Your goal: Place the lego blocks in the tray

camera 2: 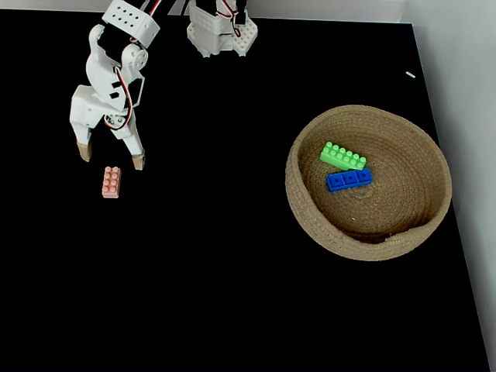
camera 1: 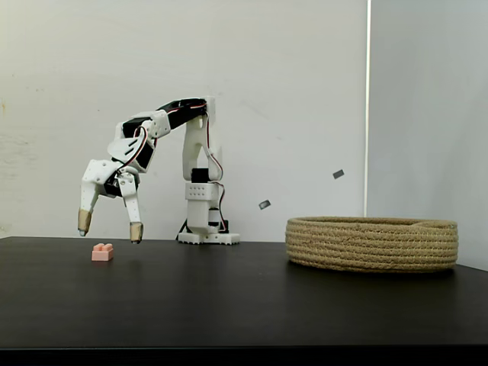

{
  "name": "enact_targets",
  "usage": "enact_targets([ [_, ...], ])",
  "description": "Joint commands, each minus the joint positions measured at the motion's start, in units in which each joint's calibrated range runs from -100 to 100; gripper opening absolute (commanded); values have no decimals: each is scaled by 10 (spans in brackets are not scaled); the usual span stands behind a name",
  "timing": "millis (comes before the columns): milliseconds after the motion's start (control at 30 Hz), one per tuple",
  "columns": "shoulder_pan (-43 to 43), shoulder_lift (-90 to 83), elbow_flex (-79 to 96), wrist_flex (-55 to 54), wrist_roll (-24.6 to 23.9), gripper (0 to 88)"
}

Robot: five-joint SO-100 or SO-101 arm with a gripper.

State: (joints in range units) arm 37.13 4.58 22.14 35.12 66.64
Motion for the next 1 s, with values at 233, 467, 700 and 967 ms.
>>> enact_targets([
  [233,-14,28,-68,-11,-6,325],
  [467,-37,47,-70,-25,-11,307],
  [700,-47,59,-68,-30,-7,288],
  [967,-31,77,-66,-42,-4,247],
])
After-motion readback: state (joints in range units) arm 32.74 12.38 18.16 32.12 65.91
